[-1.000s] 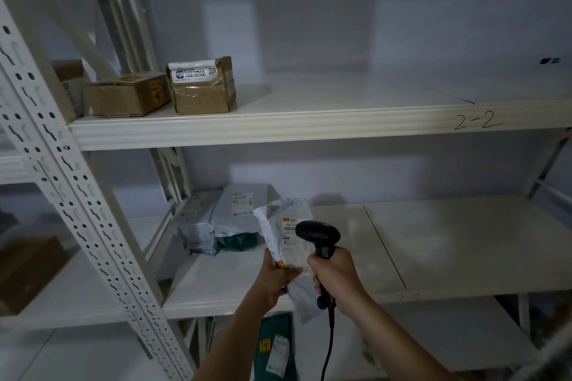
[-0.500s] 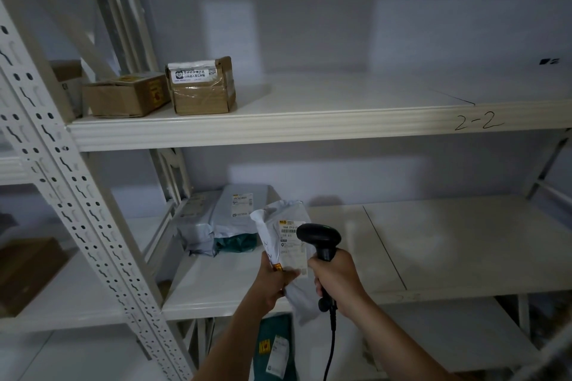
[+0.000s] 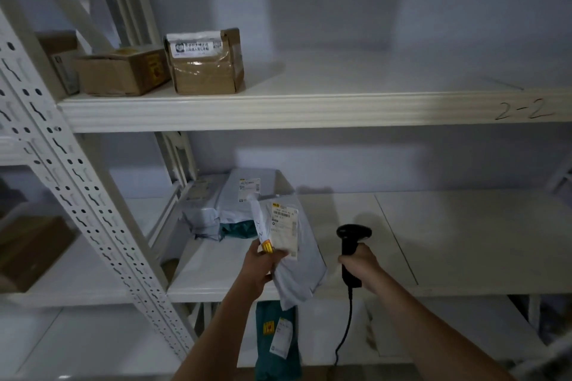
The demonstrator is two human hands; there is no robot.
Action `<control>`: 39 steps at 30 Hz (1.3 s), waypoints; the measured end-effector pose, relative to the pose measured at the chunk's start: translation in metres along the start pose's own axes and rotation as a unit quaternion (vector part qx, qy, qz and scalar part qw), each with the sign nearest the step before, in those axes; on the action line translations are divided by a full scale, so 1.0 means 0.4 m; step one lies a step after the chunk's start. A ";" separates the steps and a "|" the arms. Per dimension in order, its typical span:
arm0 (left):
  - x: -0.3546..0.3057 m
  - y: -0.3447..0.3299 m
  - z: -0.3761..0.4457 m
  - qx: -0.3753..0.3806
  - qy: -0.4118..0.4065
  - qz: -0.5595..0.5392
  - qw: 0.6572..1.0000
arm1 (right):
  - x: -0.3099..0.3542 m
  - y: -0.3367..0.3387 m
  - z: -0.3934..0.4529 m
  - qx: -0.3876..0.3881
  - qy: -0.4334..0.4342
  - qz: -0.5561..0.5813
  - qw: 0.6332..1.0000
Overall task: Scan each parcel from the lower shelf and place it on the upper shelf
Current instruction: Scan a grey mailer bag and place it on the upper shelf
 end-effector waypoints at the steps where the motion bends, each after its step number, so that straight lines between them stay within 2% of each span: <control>1: 0.001 0.010 0.012 -0.010 0.004 -0.005 1.000 | -0.013 -0.004 0.029 -0.001 -0.003 -0.020 1.000; 10: -0.029 0.037 0.071 -0.034 0.004 -0.010 0.999 | -0.072 -0.044 0.183 -0.012 -0.010 -0.138 0.990; 19: -0.025 0.018 0.087 -0.025 0.007 -0.025 0.999 | -0.089 -0.057 0.235 -0.016 0.024 -0.143 0.989; 23: -0.019 0.003 0.072 -0.029 0.010 -0.034 0.999 | -0.047 -0.023 0.218 -0.063 0.034 -0.191 0.979; 25: -0.023 -0.012 0.053 -0.033 0.010 -0.040 0.999 | 0.012 0.003 0.183 -0.100 0.084 -0.214 0.968; 27: -0.030 -0.026 0.031 -0.040 0.010 -0.047 0.998 | 0.079 0.016 0.119 -0.094 0.176 -0.194 0.961; 30: -0.056 -0.052 -0.018 -0.053 0.000 -0.055 0.997 | 0.158 0.026 -0.012 -0.020 0.338 -0.200 0.920; 33: -0.098 -0.080 -0.071 -0.049 -0.030 -0.056 0.997 | 0.201 0.041 -0.126 0.060 0.459 -0.230 0.856; 37: -0.155 -0.113 -0.154 -0.047 -0.067 -0.047 0.996 | 0.234 0.092 -0.246 0.080 0.541 -0.294 0.784; 39: -0.170 -0.127 -0.193 -0.041 -0.059 -0.056 0.996 | 0.246 0.115 -0.296 0.085 0.559 -0.301 0.768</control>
Point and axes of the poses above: each hand's wrist, its own z-axis towards the middle knuckle, its own y-axis out of the back of the hand, x = y × z, the point moved 7 cm from there along z, towards the middle knuckle, and after that the axes turned 6 degrees about y, right-handed, at the moved point
